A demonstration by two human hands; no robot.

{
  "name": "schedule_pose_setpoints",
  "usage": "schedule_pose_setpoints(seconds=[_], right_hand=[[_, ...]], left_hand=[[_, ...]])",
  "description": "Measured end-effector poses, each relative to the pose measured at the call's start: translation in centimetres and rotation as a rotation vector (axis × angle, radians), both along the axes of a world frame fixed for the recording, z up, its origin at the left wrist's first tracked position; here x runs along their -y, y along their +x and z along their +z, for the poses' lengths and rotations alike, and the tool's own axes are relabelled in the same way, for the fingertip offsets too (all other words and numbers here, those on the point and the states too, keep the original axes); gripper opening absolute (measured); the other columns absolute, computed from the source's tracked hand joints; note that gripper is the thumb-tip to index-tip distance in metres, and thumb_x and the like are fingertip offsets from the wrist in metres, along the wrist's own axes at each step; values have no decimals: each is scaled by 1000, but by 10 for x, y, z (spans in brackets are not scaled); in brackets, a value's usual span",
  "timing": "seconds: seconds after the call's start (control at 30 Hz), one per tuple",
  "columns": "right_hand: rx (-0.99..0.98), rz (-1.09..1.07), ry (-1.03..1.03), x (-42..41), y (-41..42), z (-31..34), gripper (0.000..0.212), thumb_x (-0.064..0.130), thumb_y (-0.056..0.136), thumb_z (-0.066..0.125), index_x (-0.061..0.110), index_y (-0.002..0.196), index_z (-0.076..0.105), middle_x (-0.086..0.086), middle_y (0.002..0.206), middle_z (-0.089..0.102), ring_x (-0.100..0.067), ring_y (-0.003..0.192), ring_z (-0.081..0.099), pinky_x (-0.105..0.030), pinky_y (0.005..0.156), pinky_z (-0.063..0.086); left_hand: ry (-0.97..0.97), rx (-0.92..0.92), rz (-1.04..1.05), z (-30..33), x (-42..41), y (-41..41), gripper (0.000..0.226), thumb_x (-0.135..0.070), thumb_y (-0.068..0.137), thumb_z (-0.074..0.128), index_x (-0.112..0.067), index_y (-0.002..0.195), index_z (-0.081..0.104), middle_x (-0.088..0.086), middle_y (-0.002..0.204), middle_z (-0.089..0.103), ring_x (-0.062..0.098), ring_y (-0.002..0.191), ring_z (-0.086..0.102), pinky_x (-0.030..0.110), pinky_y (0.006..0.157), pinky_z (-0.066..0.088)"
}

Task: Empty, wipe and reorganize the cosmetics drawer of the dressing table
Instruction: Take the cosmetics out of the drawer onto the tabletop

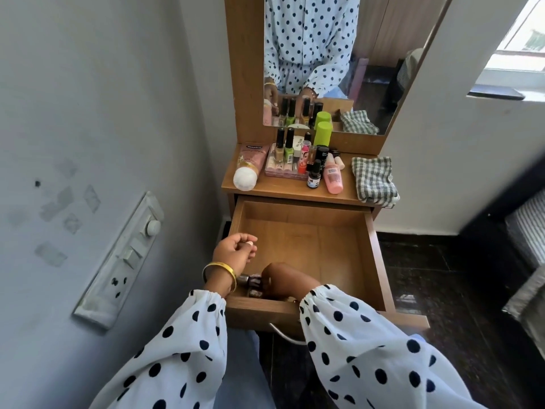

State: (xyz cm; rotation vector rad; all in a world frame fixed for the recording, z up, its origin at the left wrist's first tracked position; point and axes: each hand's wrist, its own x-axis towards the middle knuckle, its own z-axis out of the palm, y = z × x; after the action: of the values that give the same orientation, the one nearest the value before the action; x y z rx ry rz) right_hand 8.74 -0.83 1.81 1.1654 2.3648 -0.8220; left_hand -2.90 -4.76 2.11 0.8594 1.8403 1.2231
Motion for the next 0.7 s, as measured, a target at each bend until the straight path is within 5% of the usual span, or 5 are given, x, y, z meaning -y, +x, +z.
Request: schedule_pose_setpoints(seconds=[0.2,0.37,0.53,0.7], right_hand=[[-43,-58,64,-4,8,-3,32,29,84,64,2,102,64,-13,102,66,-20,81,54,-33,80,50],[-413,-392,-120,-7,19,-1,33,35,80,69,3,86,67,-10,76,66,-17,63,57,-29,61,51],[-827,-690,-381,-5,29,6,18,-1,87,56,-4,103,64,-10,77,60,-11,59,51,-18,52,47],[-1009,-735,-447,-5,31,7,17,-7,86,56,7,95,61,-7,80,61,-14,63,57,-18,57,53]], left_hand=[[-5,-119,-77,-2,3,6,19,-5,90,49,-17,87,63,4,85,66,20,85,64,35,85,53],[10,-86,-53,-1,5,3,21,-6,92,46,-17,90,63,3,92,66,21,91,64,35,88,53],[-4,-43,-89,0,5,5,21,-4,92,47,-12,100,64,8,102,65,21,96,63,28,82,54],[-84,22,-181,2,6,7,20,-8,92,50,-9,107,64,7,103,64,19,93,62,20,70,55]])
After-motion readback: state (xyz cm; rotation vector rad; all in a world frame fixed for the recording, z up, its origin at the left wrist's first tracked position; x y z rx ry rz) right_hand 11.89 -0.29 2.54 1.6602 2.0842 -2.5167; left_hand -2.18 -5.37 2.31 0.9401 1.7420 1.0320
